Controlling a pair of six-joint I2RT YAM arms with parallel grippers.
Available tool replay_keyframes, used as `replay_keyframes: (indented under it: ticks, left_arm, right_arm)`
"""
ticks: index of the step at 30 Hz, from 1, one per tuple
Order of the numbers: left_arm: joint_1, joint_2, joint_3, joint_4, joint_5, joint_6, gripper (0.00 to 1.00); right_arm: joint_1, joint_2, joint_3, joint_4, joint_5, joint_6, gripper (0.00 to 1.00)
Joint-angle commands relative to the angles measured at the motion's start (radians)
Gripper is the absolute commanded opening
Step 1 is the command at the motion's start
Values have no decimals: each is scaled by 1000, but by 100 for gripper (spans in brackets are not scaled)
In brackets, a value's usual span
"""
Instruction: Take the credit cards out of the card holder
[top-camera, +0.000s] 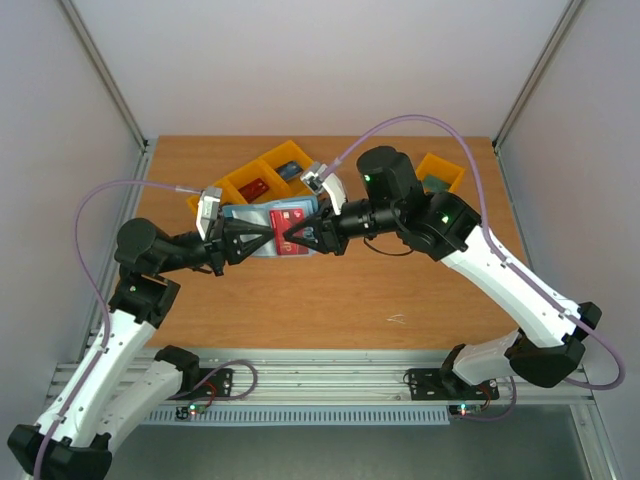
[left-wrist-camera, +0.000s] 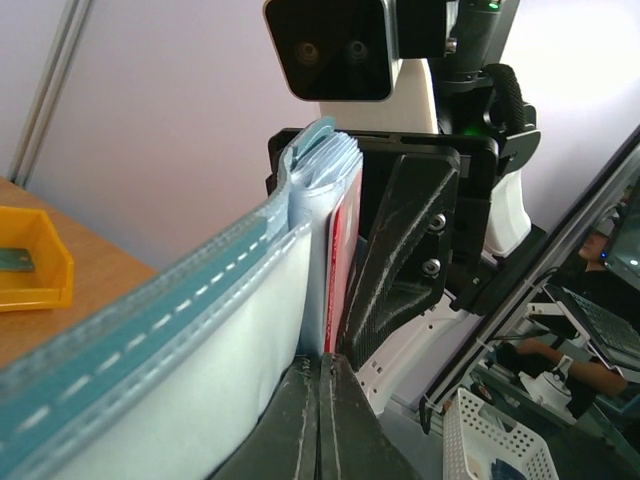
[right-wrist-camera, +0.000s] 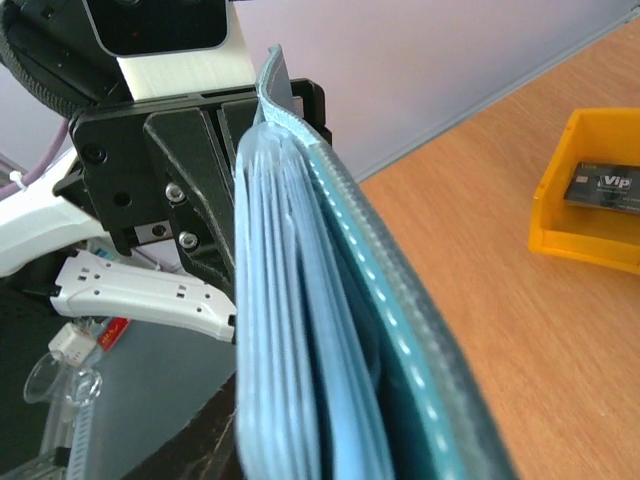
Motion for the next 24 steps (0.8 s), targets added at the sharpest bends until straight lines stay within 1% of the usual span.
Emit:
replay_keyframes:
  ticks: [1, 3, 5, 9, 11, 13, 14, 17, 20, 22, 24]
  left_arm:
    - [3, -22, 37, 68, 74, 11, 0]
    - [4, -22, 34, 62, 77, 14, 0]
    - [3, -22, 31, 61, 78, 12, 0]
    - [4, -21, 33, 54, 78, 16, 0]
    - [4, -18, 34, 59, 67, 23, 1]
    - [3, -20, 44, 63, 44, 31, 14]
    - [4, -21, 55, 75, 45, 36, 17]
    - [3, -18, 112, 102, 64, 30, 22]
    - [4, -10, 131, 72, 78, 46, 27]
    - [2, -1, 122, 41, 61, 34, 30]
    - [-1, 14, 124, 10, 23, 8, 36]
  right_arm:
    - [-14, -36, -23, 16, -19, -3, 27]
    - [-16, -40, -21, 4, -31, -5, 25]
    - [-15, -39, -22, 0, -52, -1, 20]
    - [-15, -30, -21, 1, -74, 6, 2]
    - [-14, -22, -18, 6, -83, 18, 1]
    - [-14, -12, -12, 9, -77, 22, 1]
    - [-14, -7, -9, 6, -64, 23, 1]
    - [-15, 1, -4, -5, -26, 21, 1]
    - [-14, 6, -2, -5, -19, 25, 1]
    - [-16, 12, 3, -1, -32, 28, 1]
    - [-14, 17, 16, -2, -43, 27, 1]
